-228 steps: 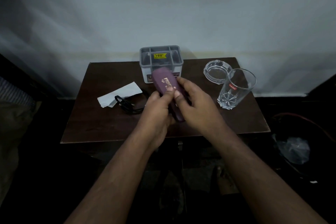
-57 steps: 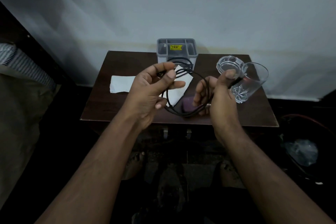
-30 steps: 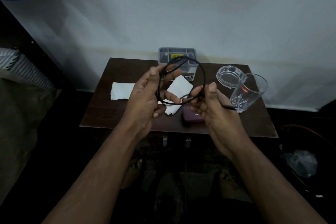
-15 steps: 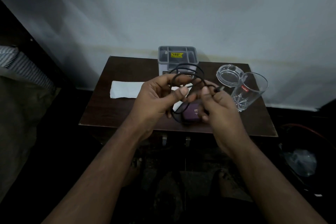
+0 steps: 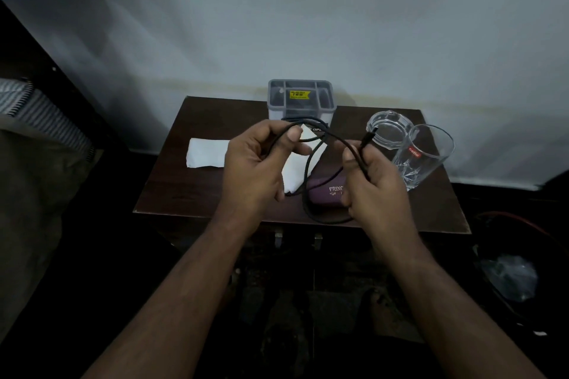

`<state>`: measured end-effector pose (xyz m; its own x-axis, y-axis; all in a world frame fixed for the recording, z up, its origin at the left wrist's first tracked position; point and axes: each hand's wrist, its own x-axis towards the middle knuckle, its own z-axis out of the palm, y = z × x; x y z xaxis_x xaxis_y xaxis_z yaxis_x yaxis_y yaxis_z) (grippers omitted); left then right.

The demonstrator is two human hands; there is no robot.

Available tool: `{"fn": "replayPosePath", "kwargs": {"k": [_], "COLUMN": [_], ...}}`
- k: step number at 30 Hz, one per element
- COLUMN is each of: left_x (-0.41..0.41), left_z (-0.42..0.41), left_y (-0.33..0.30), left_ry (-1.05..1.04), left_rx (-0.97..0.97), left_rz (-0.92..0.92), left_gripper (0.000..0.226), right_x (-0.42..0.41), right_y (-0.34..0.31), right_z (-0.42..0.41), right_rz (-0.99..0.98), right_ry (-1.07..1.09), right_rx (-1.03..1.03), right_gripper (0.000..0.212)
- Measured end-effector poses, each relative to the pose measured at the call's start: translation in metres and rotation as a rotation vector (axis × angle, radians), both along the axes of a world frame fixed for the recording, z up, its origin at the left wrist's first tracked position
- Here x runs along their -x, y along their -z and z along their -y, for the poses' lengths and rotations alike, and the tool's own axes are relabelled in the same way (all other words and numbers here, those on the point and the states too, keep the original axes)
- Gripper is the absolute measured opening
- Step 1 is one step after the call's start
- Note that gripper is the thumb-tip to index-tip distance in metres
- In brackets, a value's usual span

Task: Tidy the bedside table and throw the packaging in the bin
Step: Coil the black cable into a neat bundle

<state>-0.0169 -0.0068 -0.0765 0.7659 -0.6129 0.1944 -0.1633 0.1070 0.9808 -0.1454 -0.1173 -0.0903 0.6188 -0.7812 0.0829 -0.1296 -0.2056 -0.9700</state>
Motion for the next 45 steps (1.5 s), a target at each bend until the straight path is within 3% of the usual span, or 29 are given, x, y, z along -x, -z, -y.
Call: {"fn": "replayPosePath", "kwargs": {"k": [7, 10, 13, 16, 20, 25, 31, 34, 37, 41, 45], "left_x": [0.003, 0.003, 0.011, 0.01, 0.004, 0.0, 0.009, 0.007, 0.002, 0.001, 0.002], "left_z": [-0.01, -0.012, -0.011, -0.006, -0.005, -0.008, -0.005, -0.003, -0.003, 0.001, 0.001], "left_y": [-0.013, -0.013, -0.014, -0.009, -0.006, -0.005, -0.004, 0.0, 0.007, 0.004, -0.001], "left_ry": [0.164, 0.259, 0.33, 0.252, 0.163, 0.284, 0.37, 0.229, 0.084, 0.033, 0.053], "left_rx": [0.002, -0.151, -0.163, -0.109, -0.059, -0.037, -0.125, -0.217, -0.341, -0.229, -0.185], "left_rz": [-0.263, -0.234, -0.202, -0.205, -0.245, -0.395, -0.38, -0.307, -0.159, -0.36, -0.481], "left_gripper": [0.063, 0.072, 0.071, 0.06, 0.042, 0.032, 0.033, 0.042, 0.059, 0.052, 0.054], "right_x": [0.013, 0.013, 0.01, 0.007, 0.005, 0.005, 0.002, 0.004, 0.007, 0.005, 0.002], "right_y": [-0.003, 0.0, 0.001, 0.0, -0.009, -0.013, -0.007, -0.012, -0.015, -0.012, -0.019], "right_z": [-0.005, -0.003, -0.006, -0.009, -0.013, -0.013, -0.007, -0.004, -0.005, -0.01, -0.01], "right_rz": [-0.03, -0.026, -0.028, -0.014, 0.05, 0.035, 0.008, 0.049, 0.024, 0.084, 0.217], "right_ry": [-0.162, -0.209, -0.364, -0.359, -0.261, -0.235, -0.025, 0.008, -0.109, -0.301, -0.314], "right_rx": [0.247, 0.118, -0.157, -0.113, -0.225, -0.253, -0.298, -0.34, -0.356, -0.533, -0.662], "right_gripper": [0.038, 0.041, 0.029, 0.009, 0.008, 0.007, 0.011, 0.015, 0.024, 0.032, 0.037]}}
